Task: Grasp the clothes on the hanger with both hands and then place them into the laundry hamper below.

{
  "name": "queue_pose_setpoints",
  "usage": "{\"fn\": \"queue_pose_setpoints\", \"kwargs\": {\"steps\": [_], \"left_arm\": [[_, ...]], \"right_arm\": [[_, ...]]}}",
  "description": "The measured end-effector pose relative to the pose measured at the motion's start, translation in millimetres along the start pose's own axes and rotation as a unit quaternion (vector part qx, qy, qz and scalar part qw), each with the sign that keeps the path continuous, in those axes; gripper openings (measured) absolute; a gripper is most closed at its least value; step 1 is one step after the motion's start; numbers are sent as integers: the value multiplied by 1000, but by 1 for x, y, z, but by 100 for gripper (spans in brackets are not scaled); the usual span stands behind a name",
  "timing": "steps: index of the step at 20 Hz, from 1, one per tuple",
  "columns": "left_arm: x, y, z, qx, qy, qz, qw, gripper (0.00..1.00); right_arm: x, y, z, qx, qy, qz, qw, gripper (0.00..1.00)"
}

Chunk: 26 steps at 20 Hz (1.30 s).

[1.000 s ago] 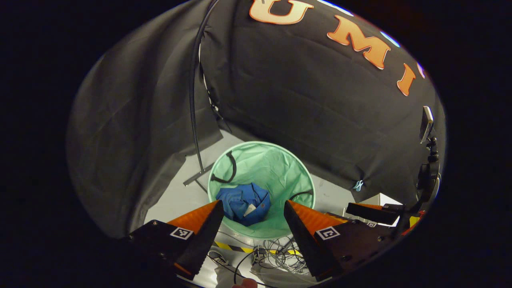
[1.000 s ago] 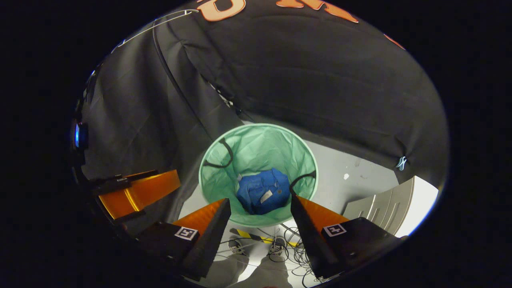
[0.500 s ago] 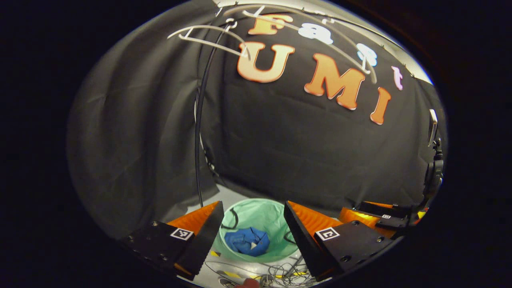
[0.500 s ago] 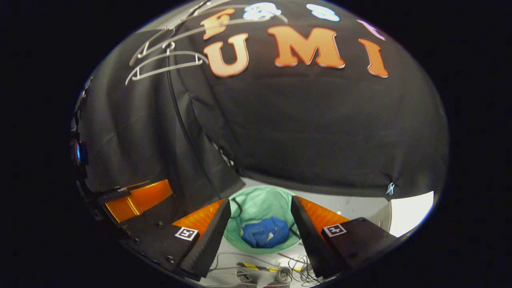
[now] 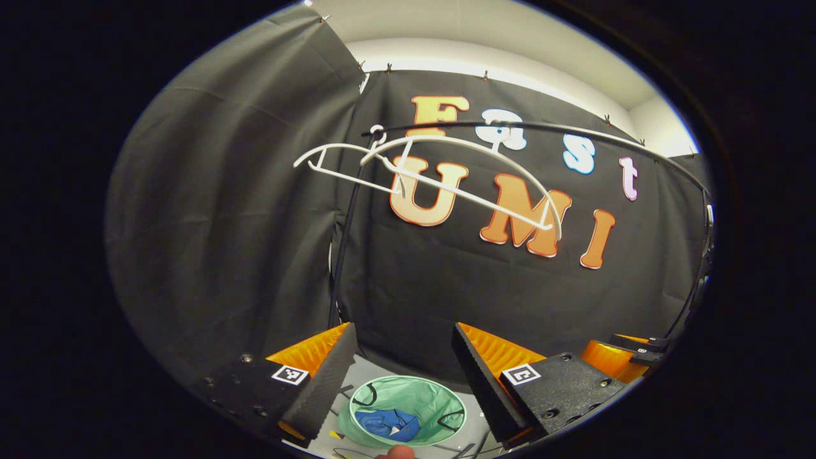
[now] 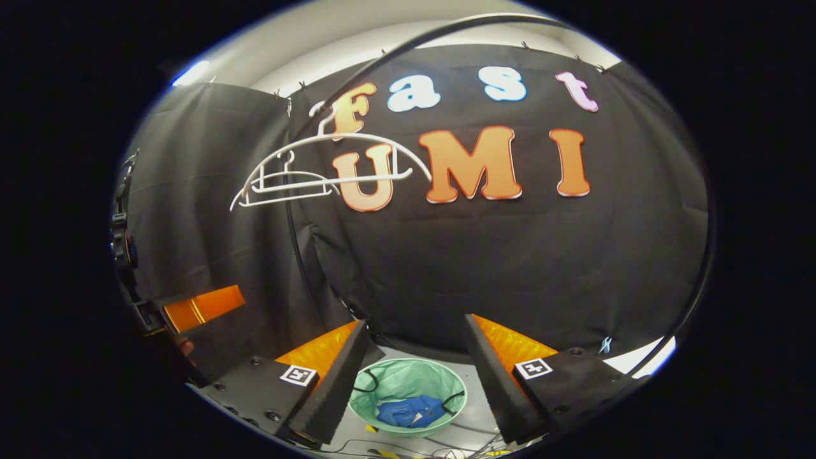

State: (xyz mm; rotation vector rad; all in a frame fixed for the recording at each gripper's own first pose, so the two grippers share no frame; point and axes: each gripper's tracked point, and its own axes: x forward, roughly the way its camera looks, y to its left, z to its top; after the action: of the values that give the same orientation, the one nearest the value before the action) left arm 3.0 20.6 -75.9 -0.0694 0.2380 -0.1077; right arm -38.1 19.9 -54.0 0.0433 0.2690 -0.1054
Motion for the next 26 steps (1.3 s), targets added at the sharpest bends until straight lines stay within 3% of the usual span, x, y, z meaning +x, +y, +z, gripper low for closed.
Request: {"fn": "queue_pose_setpoints", "kwargs": {"steps": [2, 3, 4, 5, 8, 10, 22, 23, 26], "left_arm": [[-8, -2, 5, 1, -15, 7, 1000, 93], [-19, -8, 10, 1, -25, 8, 1000, 93], [-31, -13, 16, -1, -33, 9, 999, 93], [-41, -18, 23, -4, -41, 10, 999, 95], [-69, -38, 42, -4, -62, 9, 998, 93], [-85, -45, 50, -4, -75, 13, 997, 93], [-152, -67, 77, 0, -112, 9, 994, 93], [-158, -66, 78, -2, -115, 6, 993, 93], [-166, -62, 79, 4, -117, 6, 993, 93]], "right_arm": [[-23, -10, 27, -4, -24, 2, 1000, 98], [-34, -12, 38, -6, -35, 6, 999, 89], [-47, -17, 49, -9, -48, 8, 999, 100], [-59, -21, 58, -13, -60, 11, 998, 100], [-90, -26, 75, -17, -81, 16, 996, 89], [-108, -29, 84, -12, -94, 22, 995, 89], [-186, -47, 94, -6, -128, 35, 991, 89], [-191, -47, 92, -3, -129, 35, 991, 98], [-204, -48, 87, 2, -128, 36, 991, 98]]}}
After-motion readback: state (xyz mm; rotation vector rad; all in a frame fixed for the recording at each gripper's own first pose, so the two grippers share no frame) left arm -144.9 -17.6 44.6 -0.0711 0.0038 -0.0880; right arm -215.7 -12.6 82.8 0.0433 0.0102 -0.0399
